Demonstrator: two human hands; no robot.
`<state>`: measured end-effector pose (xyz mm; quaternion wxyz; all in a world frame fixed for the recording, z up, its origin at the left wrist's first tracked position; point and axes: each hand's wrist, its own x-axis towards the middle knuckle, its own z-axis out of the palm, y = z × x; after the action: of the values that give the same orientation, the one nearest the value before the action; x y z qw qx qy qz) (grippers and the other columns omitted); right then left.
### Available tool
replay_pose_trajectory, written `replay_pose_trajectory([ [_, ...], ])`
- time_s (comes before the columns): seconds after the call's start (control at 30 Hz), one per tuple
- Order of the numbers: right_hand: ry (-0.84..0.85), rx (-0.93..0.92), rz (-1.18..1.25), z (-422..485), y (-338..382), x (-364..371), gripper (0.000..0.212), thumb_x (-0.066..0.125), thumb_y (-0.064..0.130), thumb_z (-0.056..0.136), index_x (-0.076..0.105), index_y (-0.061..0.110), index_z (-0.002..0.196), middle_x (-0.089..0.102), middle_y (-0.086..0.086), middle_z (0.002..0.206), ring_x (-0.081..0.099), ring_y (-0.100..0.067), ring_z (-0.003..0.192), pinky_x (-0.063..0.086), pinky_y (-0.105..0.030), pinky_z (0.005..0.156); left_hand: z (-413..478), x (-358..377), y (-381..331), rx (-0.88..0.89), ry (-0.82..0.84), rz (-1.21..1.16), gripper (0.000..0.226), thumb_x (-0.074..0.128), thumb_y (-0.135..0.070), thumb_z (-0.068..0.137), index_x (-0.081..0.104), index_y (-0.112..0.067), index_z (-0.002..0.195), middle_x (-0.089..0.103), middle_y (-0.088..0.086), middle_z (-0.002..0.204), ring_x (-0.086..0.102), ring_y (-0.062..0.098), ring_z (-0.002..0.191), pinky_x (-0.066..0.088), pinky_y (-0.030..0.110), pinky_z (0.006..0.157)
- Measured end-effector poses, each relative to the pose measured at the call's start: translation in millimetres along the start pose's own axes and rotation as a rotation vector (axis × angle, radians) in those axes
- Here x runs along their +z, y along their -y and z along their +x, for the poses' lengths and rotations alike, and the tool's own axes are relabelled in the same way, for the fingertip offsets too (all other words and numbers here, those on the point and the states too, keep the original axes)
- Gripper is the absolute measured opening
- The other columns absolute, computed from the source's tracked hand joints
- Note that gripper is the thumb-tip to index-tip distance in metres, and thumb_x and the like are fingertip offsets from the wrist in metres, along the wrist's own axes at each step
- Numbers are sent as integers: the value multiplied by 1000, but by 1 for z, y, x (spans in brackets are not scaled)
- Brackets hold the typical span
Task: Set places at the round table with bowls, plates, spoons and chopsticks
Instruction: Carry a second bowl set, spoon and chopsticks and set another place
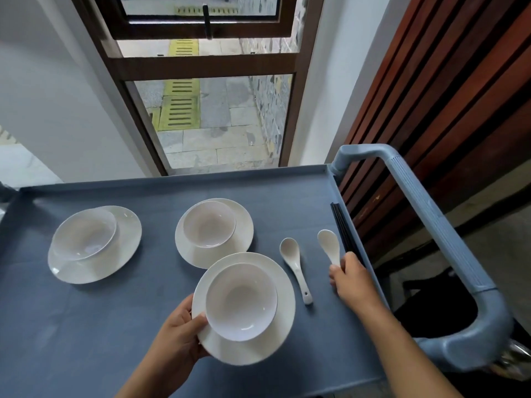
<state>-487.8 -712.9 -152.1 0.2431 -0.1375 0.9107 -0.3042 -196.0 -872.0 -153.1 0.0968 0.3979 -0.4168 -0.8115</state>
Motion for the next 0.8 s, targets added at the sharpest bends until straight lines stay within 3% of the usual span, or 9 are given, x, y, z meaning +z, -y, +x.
replay_pose_trajectory([
  [0.13,-173,10,-251,5,-9,-7,12,49,10,95,38,8,99,65,-30,103,62,-47,93,37,-40,66,7,7,-3,-10,27,11,37,58,-7,94,65,-23,127,70,21,120,68,39,94,57,46,70],
  [0.23,-194,-43,-446,4,-16,-9,28,59,27,95,41,8,104,68,-23,106,66,-44,96,46,-42,70,11,13,-5,-12,42,20,36,57,-7,94,66,-23,125,70,20,119,69,39,93,58,46,67],
  [0.33,-205,-35,-567,6,-18,-10,30,61,32,95,44,9,106,70,-16,107,68,-39,98,52,-41,72,13,18,-6,-14,45,20,40,63,-12,86,65,-21,126,70,21,118,69,38,91,59,46,64],
  [0.8,-150,33,-605,25,-5,-21,23,59,24,92,60,5,105,71,-15,104,68,-37,96,47,-35,66,18,20,-5,-36,84,23,37,58,-7,91,68,-22,123,70,22,116,68,37,91,58,45,65],
])
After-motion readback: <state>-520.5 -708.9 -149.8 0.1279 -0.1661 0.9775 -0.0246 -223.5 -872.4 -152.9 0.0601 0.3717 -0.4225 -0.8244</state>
